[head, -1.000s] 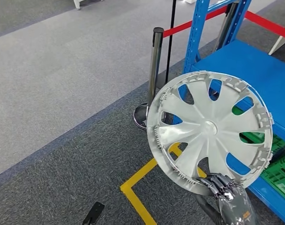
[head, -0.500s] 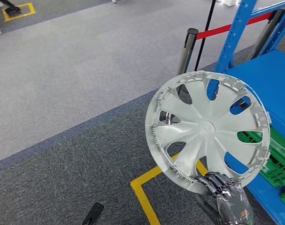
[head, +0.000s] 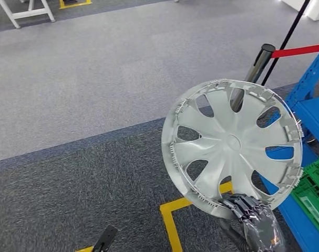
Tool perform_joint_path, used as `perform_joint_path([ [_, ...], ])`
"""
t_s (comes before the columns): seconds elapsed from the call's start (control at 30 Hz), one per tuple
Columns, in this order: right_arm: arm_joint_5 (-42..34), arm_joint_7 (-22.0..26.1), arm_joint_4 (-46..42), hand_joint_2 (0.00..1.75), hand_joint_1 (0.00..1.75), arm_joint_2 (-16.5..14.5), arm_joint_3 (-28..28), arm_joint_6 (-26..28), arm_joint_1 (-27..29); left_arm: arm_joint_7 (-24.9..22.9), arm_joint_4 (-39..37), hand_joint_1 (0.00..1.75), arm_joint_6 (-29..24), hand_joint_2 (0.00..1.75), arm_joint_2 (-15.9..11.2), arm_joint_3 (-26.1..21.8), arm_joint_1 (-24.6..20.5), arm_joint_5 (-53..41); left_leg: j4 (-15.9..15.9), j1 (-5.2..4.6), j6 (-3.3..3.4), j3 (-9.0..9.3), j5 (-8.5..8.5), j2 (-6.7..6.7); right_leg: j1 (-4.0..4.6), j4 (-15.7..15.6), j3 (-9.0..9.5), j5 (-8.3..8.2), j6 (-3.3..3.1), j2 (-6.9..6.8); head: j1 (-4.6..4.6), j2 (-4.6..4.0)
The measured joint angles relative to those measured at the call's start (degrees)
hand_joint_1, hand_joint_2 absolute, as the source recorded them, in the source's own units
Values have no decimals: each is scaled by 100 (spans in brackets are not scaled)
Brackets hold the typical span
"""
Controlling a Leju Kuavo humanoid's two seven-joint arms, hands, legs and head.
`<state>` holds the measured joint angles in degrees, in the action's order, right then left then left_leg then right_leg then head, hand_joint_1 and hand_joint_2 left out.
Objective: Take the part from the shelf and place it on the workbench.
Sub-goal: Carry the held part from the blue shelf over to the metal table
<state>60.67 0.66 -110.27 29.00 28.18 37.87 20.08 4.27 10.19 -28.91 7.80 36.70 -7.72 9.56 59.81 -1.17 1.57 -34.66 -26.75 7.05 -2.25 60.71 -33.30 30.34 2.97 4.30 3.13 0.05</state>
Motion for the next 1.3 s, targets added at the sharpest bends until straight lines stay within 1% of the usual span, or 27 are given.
perform_joint_path([
  [0.03,2,3,-2,175,175,1,5,0,-1,-2,0,0,1,175,-4,0,7,-1,17,8,-14,-24,6,61,4,-7,19,-7,-34,-61,4,0],
  [0.07,1,2,-3,175,175,3,9,0,-5,-5,-1,0,2,175,-11,0,19,-2,27,10,-33,-36,-1,46,8,-14,31,-9,-61,-127,3,-1],
  [0.13,-4,-5,-4,175,175,7,9,-1,-4,-12,1,0,2,175,-16,0,25,-4,249,3,-93,-142,-130,-214,12,-29,72,-1,-125,-272,34,-1],
  [0.2,-3,-6,-4,175,175,10,8,-1,9,-16,2,0,2,175,-11,0,8,-5,884,25,-155,-450,-432,-539,38,-36,107,27,-178,-436,66,-1],
  [0.27,-1,1,-4,175,175,11,14,-1,9,-16,2,0,4,175,-9,0,5,-5,1524,63,-174,-781,-641,-620,64,-35,136,61,-205,-602,65,-1],
  [0.3,-1,3,-4,175,175,11,16,-1,7,-16,1,0,5,175,-8,0,11,-5,1610,72,-167,-836,-604,-627,73,-35,155,80,-210,-681,64,-1],
  [0.33,-2,2,-4,175,175,11,17,-1,6,-16,0,0,6,175,-9,0,17,-5,1481,73,-149,-786,-465,-640,81,-35,181,103,-210,-758,64,-1],
  [0.37,-3,0,-4,175,175,11,16,-1,5,-16,1,0,6,175,-10,0,20,-5,1154,60,-119,-633,-249,-701,87,-37,216,130,-205,-832,65,-1],
  [0.43,-3,-2,-4,175,175,11,15,-1,5,-16,1,0,6,175,-13,0,12,-5,441,-22,-46,-283,45,-979,101,-47,279,180,-182,-967,64,-1],
  [0.5,-2,1,-4,175,175,11,17,-1,3,-16,0,0,6,175,-15,0,-4,-5,119,-109,12,-138,64,-1150,115,-66,311,209,-146,-1094,64,-1],
  [0.57,-2,3,-5,175,175,11,19,-1,-7,-17,-1,0,5,175,-25,0,0,-5,16,-130,58,-102,61,-1034,115,-120,360,231,-101,-1236,70,0],
  [0.6,-3,1,-7,175,175,11,17,-1,-14,-17,0,0,3,175,-30,0,10,-5,-55,-122,81,-53,80,-955,104,-131,392,260,-81,-1218,70,0],
  [0.67,-6,-3,-9,175,175,13,13,0,-17,-17,0,0,-2,175,-34,0,5,-7,-193,-76,136,60,122,-808,87,148,295,439,-57,-908,48,-1],
  [0.73,-1,-1,-8,175,175,15,14,1,-9,-17,1,0,3,175,-23,-1,-13,-10,-225,-50,169,92,125,-658,79,881,-111,719,-50,-527,8,-1],
  [0.77,3,2,-7,175,175,15,16,1,-4,-20,1,0,7,175,-15,-1,-15,-10,-221,-47,174,96,119,-573,79,1217,-336,796,-39,-459,-9,-1],
  [0.8,5,5,-7,175,175,15,19,1,-1,-23,1,0,11,175,-8,0,-10,-11,-216,-44,174,104,110,-489,77,1389,-493,771,-28,-437,-14,-1],
  [0.83,3,5,-6,175,175,15,21,1,0,-29,0,0,13,175,-5,0,-3,-11,-203,-38,166,113,98,-404,73,1347,-546,630,-15,-430,-15,-1],
  [0.87,1,3,-5,175,175,15,21,1,1,-40,0,0,13,175,-4,0,1,-11,-179,-25,148,123,79,-316,61,1079,-482,386,0,-403,-20,-1],
  [0.93,-2,-3,-1,175,175,15,22,1,2,-60,1,0,14,175,-7,0,-2,-13,-75,-5,85,101,14,-152,9,363,-219,-2,40,-139,-28,-1],
  [0.97,-1,-4,2,175,175,15,22,1,2,-71,2,0,15,175,-8,0,-7,-14,-21,3,51,62,-11,-78,-9,124,-114,-82,39,2,-28,0],
  [1.0,3,-2,3,175,175,15,25,2,5,-75,1,0,15,175,-10,0,-7,-17,18,12,20,17,-24,-16,-15,27,-64,-72,24,104,-31,0],
  [1.03,6,0,4,175,175,15,27,2,7,-80,1,0,15,175,-14,0,-5,-21,35,23,-8,-21,-18,50,-5,8,-48,-49,-10,115,-30,0],
  [1.07,8,2,2,175,175,15,28,3,7,-83,0,0,15,175,-19,0,3,-26,28,36,-33,-42,-8,116,-1,9,-34,-52,-55,41,-25,1],
  [1.1,9,2,0,175,175,16,27,3,3,-83,0,0,14,175,-22,1,12,-30,45,35,-61,-54,-16,92,0,-11,-12,-55,-91,-32,-22,0],
  [1.17,9,-1,-1,175,175,17,22,3,3,-85,1,0,13,175,-25,2,9,-39,302,23,-124,-176,-158,-186,-3,-56,49,-52,-167,-206,23,0],
  [1.23,16,10,-2,175,175,17,21,4,10,-88,2,0,14,175,-18,3,-13,-47,967,49,-179,-511,-460,-524,30,-69,97,-17,-221,-396,59,-1],
  [1.3,21,29,-2,175,175,18,26,5,7,-91,2,0,19,175,-15,4,-18,-49,1543,89,-202,-826,-622,-614,58,-70,135,27,-237,-578,57,-1],
])
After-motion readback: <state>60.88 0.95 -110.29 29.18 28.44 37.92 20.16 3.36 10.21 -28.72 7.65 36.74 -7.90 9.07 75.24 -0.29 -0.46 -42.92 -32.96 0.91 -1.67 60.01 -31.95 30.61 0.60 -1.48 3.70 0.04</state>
